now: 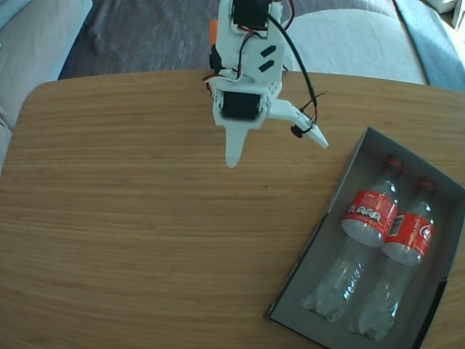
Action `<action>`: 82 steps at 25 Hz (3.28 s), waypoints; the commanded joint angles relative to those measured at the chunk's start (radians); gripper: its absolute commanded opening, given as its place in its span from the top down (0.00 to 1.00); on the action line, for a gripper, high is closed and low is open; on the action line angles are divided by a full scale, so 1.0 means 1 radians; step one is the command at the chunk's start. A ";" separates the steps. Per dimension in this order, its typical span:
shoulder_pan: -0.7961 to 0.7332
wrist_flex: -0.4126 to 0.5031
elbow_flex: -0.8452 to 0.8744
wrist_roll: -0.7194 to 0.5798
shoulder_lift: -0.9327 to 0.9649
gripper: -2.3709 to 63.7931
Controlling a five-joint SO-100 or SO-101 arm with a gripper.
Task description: Grasp the bottles and put them in the box.
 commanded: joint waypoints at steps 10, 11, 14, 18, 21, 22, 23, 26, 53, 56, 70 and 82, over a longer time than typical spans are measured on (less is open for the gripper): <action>0.011 -0.017 0.150 0.000 0.224 0.97; 0.011 -0.017 0.160 0.000 0.238 0.97; 0.000 -0.017 0.186 0.000 0.273 0.97; -0.002 -0.017 0.229 -0.002 0.324 0.97; -0.003 -0.017 0.256 -0.002 0.354 0.97; -0.011 -0.017 0.262 -0.002 0.362 0.97; -0.028 -0.015 0.270 -0.002 0.371 0.97; -0.077 -0.015 0.296 -0.002 0.396 0.97; -0.057 -0.014 0.327 -0.002 0.416 0.97; -0.057 -0.014 0.327 -0.002 0.416 0.97; -0.057 -0.014 0.327 -0.002 0.416 0.97; -0.057 -0.014 0.327 -0.002 0.416 0.97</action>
